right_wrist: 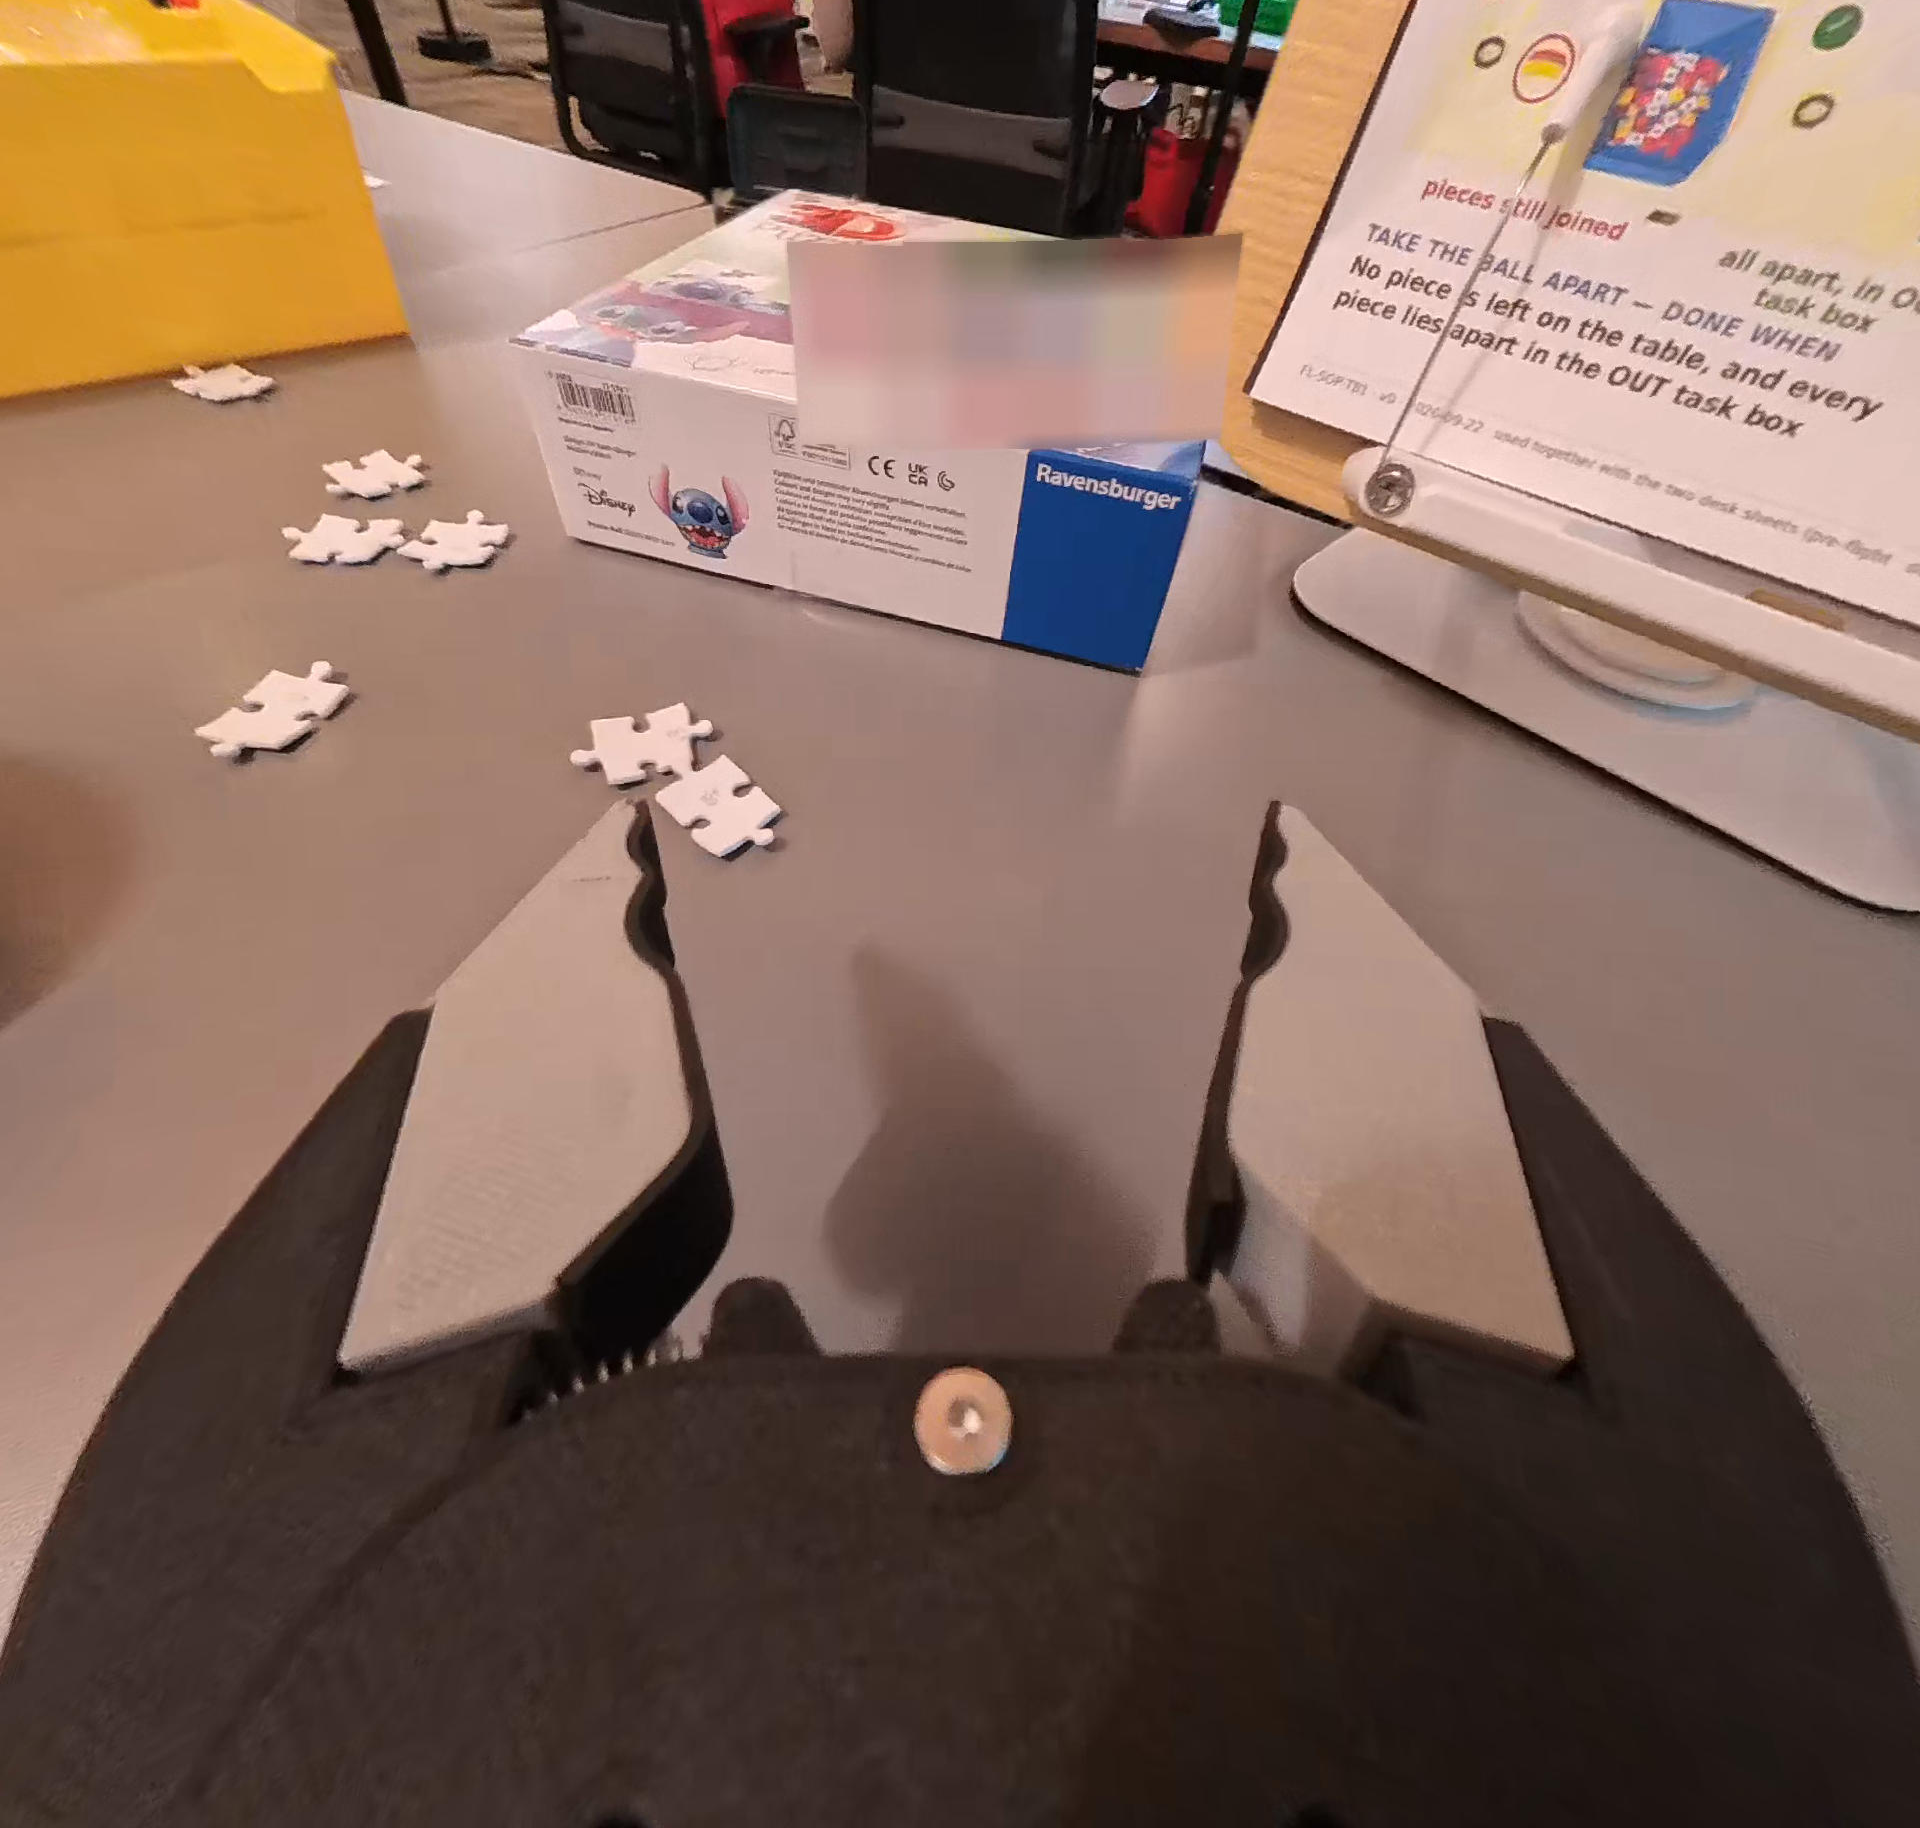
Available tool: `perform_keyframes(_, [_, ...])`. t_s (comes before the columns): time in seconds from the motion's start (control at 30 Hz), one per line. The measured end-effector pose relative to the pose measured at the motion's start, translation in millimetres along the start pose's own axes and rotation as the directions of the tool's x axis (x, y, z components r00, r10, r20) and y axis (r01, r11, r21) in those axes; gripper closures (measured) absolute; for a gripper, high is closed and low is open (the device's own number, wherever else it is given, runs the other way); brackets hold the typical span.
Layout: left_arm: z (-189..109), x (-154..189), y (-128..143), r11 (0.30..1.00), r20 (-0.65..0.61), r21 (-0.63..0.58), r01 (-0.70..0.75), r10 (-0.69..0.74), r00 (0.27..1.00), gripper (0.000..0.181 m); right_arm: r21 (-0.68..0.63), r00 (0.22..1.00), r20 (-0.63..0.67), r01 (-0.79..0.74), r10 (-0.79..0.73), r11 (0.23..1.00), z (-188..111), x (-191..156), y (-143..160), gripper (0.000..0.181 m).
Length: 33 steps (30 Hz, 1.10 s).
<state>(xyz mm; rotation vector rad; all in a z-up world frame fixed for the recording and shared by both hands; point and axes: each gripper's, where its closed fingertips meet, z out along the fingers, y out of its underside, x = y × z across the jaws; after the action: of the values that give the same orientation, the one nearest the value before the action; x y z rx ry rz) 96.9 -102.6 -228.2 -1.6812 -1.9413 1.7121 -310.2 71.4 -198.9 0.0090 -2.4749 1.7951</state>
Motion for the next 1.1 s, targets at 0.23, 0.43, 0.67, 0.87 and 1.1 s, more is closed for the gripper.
perform_keyframes(0.23, [-14, 14, -12, 0.979, 0.061, 0.091, -0.184, 0.179, 0.982, 0.152, 0.005, 0.994, 0.106, -0.032, 0.031, 0.999, 1, -9, -2, 0.063])
perform_keyframes(0.43, [-23, 16, -12, 0.969, 0.108, 0.099, -0.227, 0.217, 0.970, 0.153, 0.139, 0.961, 0.247, -0.163, 0.125, 0.977, -17, -19, -21, 0.063])
perform_keyframes(0.67, [-23, 15, -6, 0.978, 0.079, 0.076, -0.195, 0.189, 0.979, 0.157, 0.152, 0.952, 0.269, -0.189, 0.143, 0.970, -18, -20, -24, 0.066])
perform_keyframes(0.87, [-23, 25, -2, 0.977, -0.023, 0.086, -0.194, 0.196, 0.980, 0.153, 0.092, 0.990, 0.108, -0.099, 0.089, 0.991, -5, -8, -14, 0.065])
perform_keyframes(1.1, [-32, 34, -8, 0.964, -0.071, 0.159, -0.214, 0.227, 0.971, 0.154, 0.050, 0.997, -0.057, -0.052, 0.055, 0.997, -1, 13, -8, 0.066])
